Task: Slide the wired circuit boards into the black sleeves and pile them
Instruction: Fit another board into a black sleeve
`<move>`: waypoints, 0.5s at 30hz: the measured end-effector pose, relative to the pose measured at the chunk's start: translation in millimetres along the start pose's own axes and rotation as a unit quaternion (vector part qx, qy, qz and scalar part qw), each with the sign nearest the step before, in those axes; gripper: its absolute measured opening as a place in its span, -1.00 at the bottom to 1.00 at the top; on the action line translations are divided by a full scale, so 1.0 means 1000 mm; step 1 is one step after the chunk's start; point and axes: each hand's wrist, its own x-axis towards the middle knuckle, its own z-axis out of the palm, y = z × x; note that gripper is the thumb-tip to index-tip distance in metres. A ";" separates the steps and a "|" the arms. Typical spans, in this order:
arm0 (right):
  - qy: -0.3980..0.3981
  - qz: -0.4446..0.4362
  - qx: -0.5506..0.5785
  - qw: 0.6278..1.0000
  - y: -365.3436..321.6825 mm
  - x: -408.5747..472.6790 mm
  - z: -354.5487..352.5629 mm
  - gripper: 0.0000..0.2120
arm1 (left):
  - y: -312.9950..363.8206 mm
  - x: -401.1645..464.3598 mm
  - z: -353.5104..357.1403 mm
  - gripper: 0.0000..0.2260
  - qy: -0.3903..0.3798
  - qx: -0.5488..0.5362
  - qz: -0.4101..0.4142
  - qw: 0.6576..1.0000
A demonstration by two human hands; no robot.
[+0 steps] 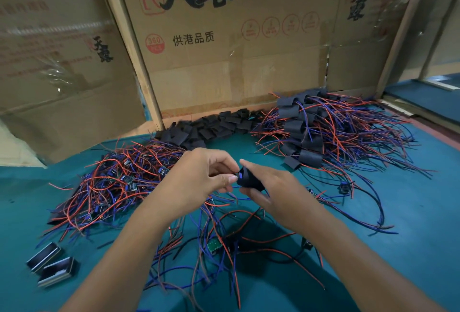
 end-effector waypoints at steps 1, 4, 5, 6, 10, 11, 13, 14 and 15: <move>-0.002 -0.004 0.006 1.000 -0.002 0.000 0.000 -0.45 | 0.000 0.000 0.000 -0.96 0.004 -0.001 -0.007 1.000; -0.009 -0.024 0.005 1.000 -0.005 -0.001 0.001 -0.45 | -0.001 0.001 0.000 -0.93 0.011 0.018 -0.026 0.999; -0.011 -0.027 0.001 1.000 -0.006 -0.001 0.002 -0.45 | -0.001 0.001 0.000 -0.92 0.007 0.022 -0.030 0.999; -0.014 -0.029 -0.002 0.999 -0.006 -0.002 0.002 -0.46 | -0.001 0.001 -0.001 -0.93 0.003 0.020 -0.034 0.999; -0.004 -0.046 -0.009 0.999 -0.009 -0.005 0.002 -0.44 | 0.000 -0.001 -0.002 -0.93 -0.007 -0.007 -0.054 0.998; -0.002 -0.049 -0.006 0.999 -0.011 -0.005 0.002 -0.42 | 0.001 -0.002 -0.001 -0.93 -0.009 -0.016 -0.057 0.998; 0.009 -0.037 -0.006 0.999 -0.016 -0.006 0.003 -0.40 | 0.002 -0.003 -0.001 -0.91 -0.014 -0.032 -0.064 0.997; 0.017 -0.023 -0.008 1.000 -0.018 -0.006 0.004 -0.44 | 0.003 -0.003 -0.001 -0.91 -0.016 -0.042 -0.068 0.997; 0.024 -0.007 -0.005 1.000 -0.020 -0.006 0.004 -0.52 | 0.003 -0.003 -0.001 -0.91 -0.016 -0.052 -0.072 0.996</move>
